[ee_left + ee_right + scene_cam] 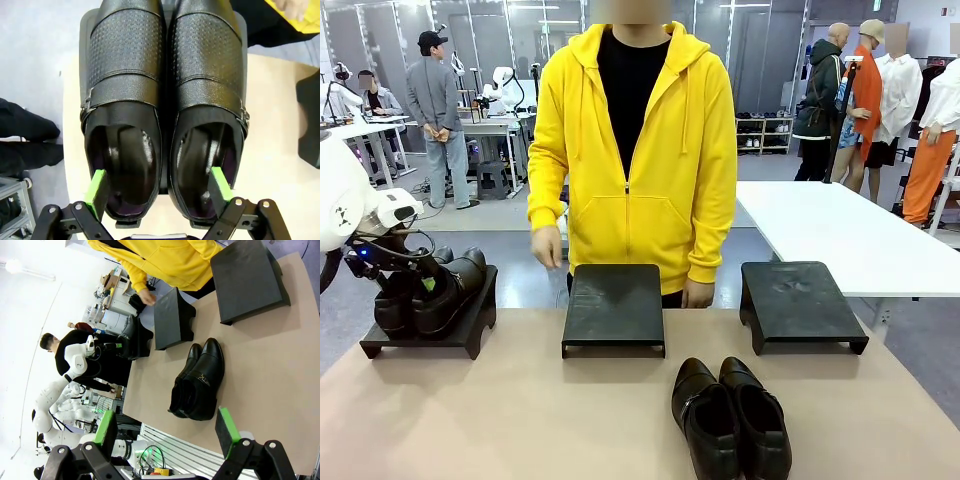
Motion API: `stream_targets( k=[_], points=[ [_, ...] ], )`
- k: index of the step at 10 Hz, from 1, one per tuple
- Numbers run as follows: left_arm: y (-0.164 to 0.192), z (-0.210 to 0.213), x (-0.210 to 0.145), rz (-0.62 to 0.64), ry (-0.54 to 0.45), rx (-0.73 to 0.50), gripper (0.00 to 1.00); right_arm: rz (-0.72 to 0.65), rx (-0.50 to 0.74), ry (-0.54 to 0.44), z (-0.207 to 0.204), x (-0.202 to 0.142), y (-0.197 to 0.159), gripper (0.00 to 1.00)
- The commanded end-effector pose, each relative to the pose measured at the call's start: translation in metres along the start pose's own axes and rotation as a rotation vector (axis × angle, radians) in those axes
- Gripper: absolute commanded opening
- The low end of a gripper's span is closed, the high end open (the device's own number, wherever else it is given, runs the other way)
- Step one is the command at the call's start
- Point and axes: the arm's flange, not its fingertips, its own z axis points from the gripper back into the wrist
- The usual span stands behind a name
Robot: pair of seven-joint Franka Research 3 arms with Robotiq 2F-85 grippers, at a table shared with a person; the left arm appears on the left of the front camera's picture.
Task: Place the shoes on the stand as instructed by the person.
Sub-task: Pick up one pair of Shoes and place it on the Shoes Stand indicated by the person, then pick up another pair of Shoes and place it on the Shoes Stand indicated by the person.
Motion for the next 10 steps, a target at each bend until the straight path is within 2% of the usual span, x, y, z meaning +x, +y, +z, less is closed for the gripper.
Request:
stream_targets(
  k=[1,9,10],
  points=[
    [0.001,0.0,0.004,-0.006,-0.004,0.006,1.0,0.004,0.008,-0.001,0.002,0.001,0.001,1.0],
    [0.0,0.0,0.0,0.0,0.0,0.0,1.0,0.004,0.008,-0.001,0.002,0.001,0.001,1.0],
    [0.007,0.016,0.007,-0.005,0.041,-0.012,1.0,0.004,0.008,-0.001,0.002,0.001,0.001,1.0]
  ],
)
